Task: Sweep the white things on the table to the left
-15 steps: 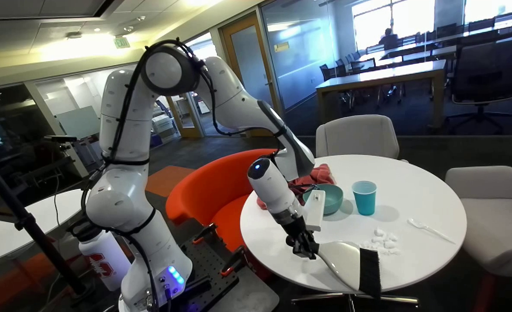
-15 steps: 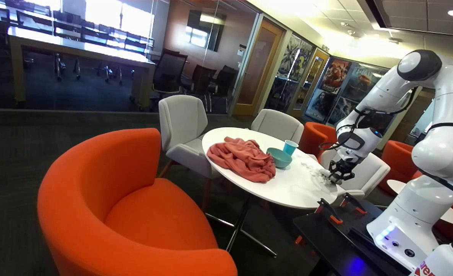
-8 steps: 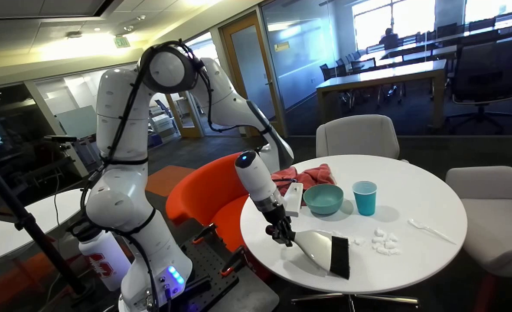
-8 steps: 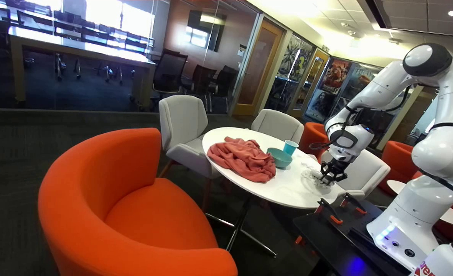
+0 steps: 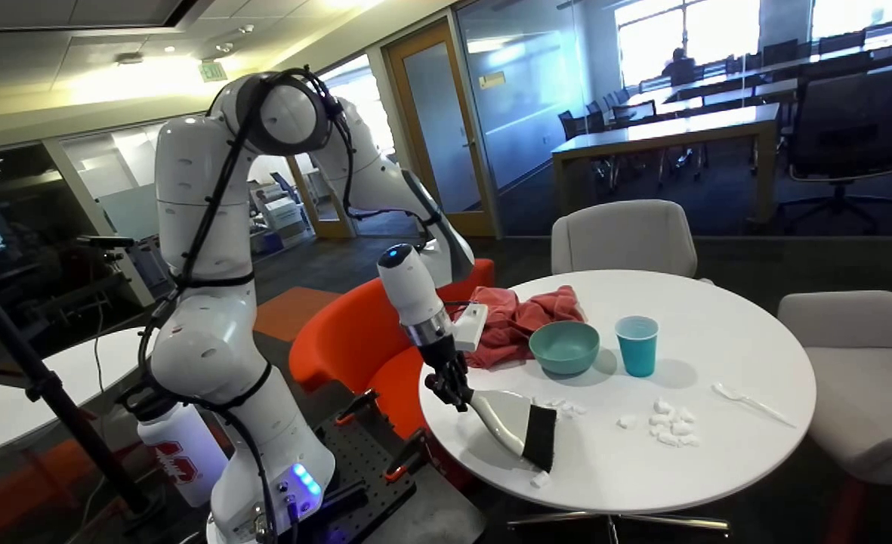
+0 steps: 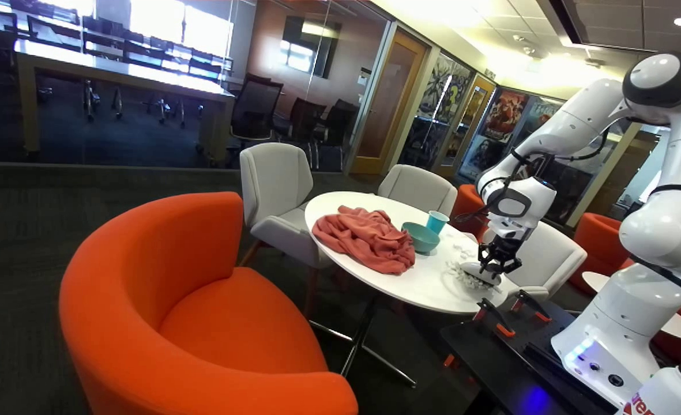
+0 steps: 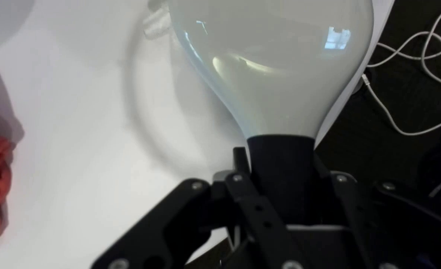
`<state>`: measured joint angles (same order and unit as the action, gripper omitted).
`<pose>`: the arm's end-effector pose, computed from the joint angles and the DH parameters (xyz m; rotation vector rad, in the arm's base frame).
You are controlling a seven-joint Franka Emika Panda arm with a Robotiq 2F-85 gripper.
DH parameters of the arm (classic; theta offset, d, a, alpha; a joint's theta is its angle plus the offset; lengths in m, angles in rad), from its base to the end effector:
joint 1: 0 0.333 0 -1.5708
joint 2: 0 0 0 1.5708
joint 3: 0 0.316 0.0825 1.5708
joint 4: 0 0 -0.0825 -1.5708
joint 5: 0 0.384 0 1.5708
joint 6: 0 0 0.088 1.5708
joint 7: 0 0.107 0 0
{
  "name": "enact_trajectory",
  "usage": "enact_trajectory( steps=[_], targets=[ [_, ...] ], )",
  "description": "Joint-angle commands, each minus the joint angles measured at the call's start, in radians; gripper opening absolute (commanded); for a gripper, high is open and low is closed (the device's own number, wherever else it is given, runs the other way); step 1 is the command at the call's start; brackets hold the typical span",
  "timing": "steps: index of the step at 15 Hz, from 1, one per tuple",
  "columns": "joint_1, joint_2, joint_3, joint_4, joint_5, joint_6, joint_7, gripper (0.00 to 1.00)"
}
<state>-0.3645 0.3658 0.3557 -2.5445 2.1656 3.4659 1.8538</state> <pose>0.3123 -0.0851 0.1530 1.3758 2.6871 -0.1534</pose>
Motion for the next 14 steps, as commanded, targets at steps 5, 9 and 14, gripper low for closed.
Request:
enact_trajectory(
  steps=[5,9,14],
  targets=[
    [0.222,-0.349,-0.329,-0.087,-0.175,-0.002,0.056,0.14],
    [0.156,-0.357,-0.403,-0.012,-0.31,-0.04,0.029,0.14],
    [0.131,-0.241,-0.525,0.121,-0.398,-0.249,-0.055,0.14]
  ],
)
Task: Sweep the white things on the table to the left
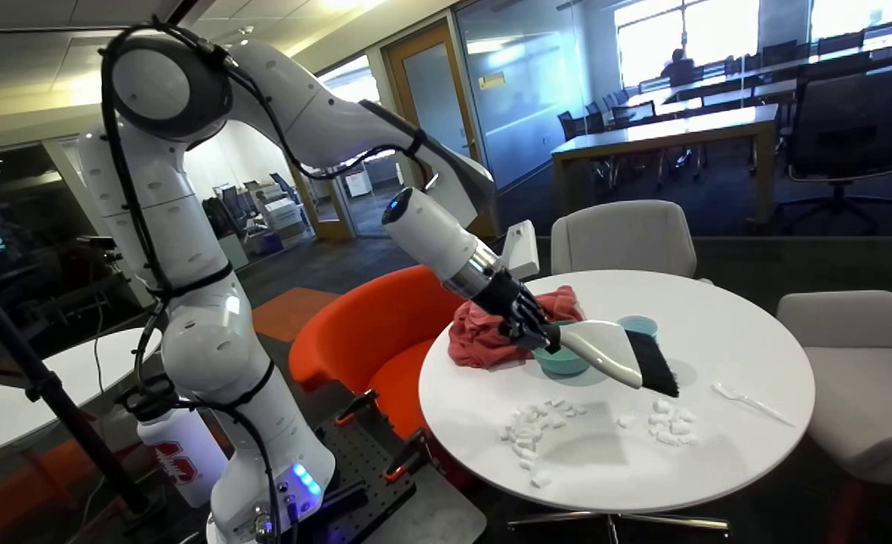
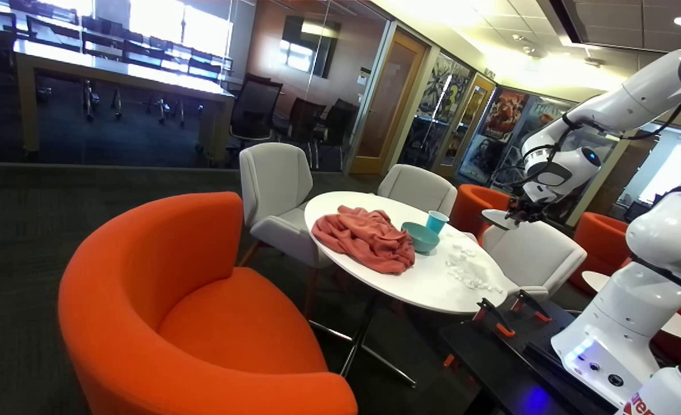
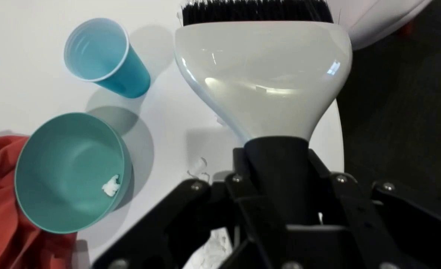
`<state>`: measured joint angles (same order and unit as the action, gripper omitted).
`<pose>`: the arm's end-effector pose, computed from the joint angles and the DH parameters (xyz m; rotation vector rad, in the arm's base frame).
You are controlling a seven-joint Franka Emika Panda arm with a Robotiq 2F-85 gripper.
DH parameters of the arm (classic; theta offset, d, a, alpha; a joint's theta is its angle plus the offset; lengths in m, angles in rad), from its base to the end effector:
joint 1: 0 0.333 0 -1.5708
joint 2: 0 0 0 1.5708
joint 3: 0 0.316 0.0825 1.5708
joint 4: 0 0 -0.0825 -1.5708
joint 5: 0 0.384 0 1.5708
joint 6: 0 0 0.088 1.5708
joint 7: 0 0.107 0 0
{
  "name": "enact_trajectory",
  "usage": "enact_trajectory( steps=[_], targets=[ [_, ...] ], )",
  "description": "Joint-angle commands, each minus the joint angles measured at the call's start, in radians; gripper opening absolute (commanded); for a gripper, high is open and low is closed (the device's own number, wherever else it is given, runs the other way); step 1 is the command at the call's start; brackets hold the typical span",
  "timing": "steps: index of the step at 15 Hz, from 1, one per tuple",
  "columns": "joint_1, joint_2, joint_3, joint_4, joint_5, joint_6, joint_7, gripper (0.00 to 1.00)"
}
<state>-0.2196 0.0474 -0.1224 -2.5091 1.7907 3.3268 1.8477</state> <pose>0.3496 -0.2347 0.2840 1.1120 2.3276 -0.1833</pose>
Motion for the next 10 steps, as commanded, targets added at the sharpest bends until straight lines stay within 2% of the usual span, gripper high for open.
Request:
enact_trajectory(
  steps=[1,6,10],
  targets=[
    [-0.017,0.111,-0.063,0.109,-0.035,-0.154,-0.058,0.14],
    [-0.054,0.292,-0.094,0.21,-0.141,-0.29,-0.027,0.14],
    [-0.067,0.418,-0.091,0.299,-0.199,-0.29,0.001,0.14]
  ],
)
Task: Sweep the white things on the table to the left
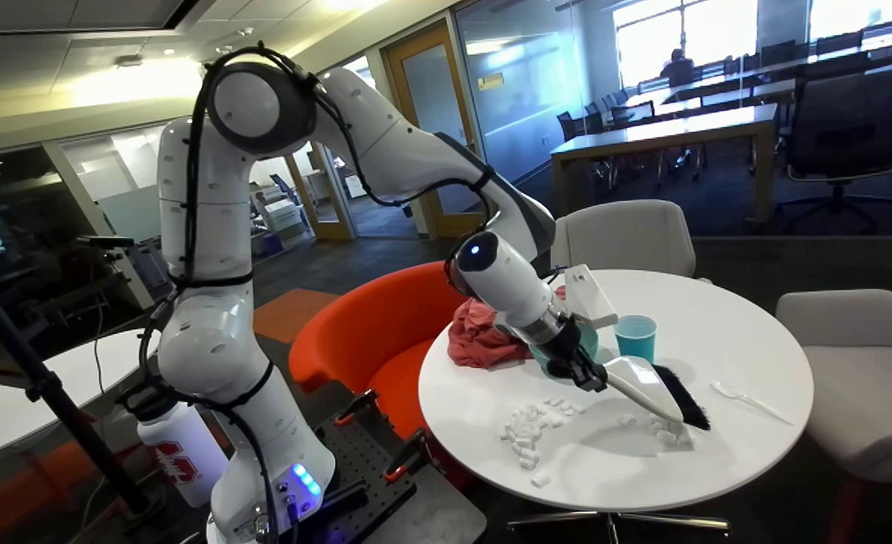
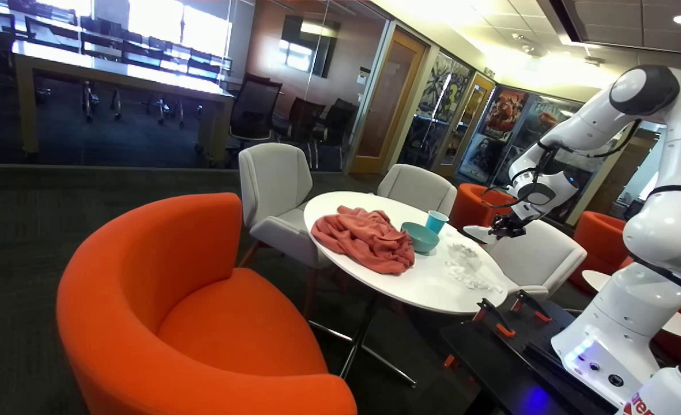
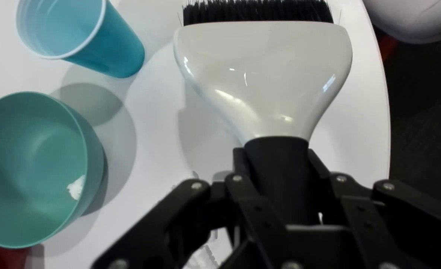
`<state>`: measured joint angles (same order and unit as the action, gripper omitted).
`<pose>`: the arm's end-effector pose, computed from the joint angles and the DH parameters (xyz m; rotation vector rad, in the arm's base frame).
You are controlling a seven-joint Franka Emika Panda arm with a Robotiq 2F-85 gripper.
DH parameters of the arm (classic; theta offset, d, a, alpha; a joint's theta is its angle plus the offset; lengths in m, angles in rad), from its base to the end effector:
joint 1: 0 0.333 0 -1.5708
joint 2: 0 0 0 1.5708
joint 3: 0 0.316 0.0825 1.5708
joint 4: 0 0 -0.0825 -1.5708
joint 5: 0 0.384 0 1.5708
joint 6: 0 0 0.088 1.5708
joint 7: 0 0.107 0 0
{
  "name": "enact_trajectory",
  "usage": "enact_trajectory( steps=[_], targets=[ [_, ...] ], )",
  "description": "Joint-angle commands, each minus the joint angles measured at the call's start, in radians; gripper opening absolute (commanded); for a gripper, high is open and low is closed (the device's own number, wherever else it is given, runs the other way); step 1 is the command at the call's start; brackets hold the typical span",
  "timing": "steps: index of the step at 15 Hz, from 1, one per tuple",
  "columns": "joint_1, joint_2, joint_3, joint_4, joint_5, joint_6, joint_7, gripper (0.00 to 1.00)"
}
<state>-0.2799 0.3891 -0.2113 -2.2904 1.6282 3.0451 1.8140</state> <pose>0.3947 -0.3031 0.1927 0.9575 2.4904 -0.0341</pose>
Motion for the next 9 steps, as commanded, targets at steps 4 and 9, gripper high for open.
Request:
enact_trajectory(
  steps=[4,9],
  targets=[
    [-0.001,0.163,-0.005,0.151,-0.083,0.007,0.079,0.14],
    [0.034,0.209,-0.011,0.132,-0.194,0.009,0.204,0.14]
  ],
)
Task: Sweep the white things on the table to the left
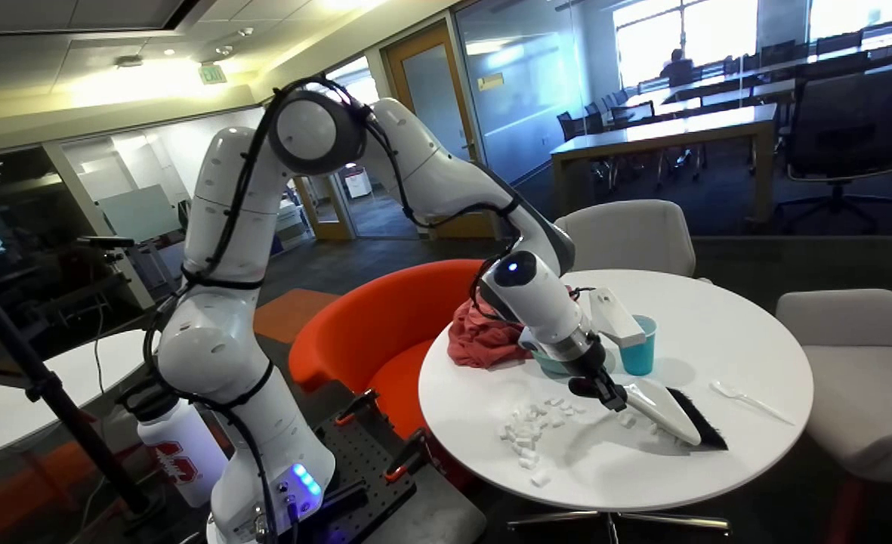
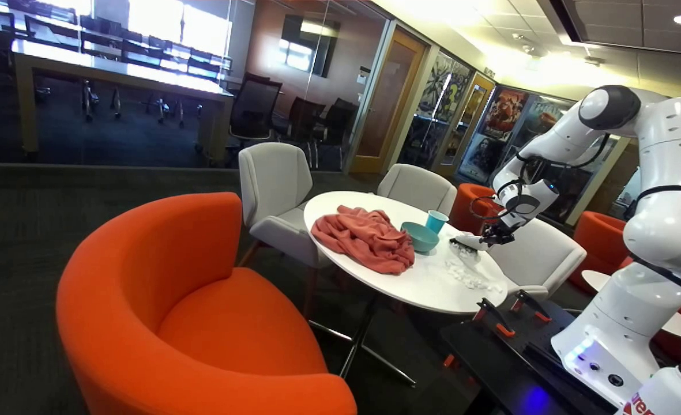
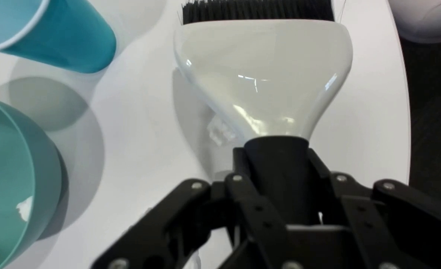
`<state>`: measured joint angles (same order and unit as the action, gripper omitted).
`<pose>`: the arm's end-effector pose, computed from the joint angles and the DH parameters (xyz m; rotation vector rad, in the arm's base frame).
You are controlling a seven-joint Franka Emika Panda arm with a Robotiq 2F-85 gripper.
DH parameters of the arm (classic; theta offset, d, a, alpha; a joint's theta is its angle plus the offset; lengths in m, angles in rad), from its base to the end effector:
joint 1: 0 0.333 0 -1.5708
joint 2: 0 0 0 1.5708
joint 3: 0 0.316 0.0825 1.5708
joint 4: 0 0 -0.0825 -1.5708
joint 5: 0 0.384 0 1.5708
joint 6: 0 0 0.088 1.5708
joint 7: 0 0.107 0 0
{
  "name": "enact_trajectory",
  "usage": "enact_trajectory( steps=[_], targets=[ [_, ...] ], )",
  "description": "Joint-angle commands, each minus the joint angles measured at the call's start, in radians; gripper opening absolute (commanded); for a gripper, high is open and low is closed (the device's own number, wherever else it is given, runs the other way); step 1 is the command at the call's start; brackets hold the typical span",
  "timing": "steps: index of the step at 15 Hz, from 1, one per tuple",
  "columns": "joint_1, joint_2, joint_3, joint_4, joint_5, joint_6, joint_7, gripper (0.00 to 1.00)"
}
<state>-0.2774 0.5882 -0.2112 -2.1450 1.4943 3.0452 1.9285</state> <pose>0.4284 -0.3201 0.1430 0.9255 2.5735 -0.0769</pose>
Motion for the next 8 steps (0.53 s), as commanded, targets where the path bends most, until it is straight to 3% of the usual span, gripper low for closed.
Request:
enact_trajectory(
  steps=[1,8],
  targets=[
    [0.041,0.01,-0.013,-0.028,-0.08,0.013,0.117,0.14],
    [0.159,-0.057,-0.035,-0.231,-0.19,0.015,0.293,0.14]
  ],
)
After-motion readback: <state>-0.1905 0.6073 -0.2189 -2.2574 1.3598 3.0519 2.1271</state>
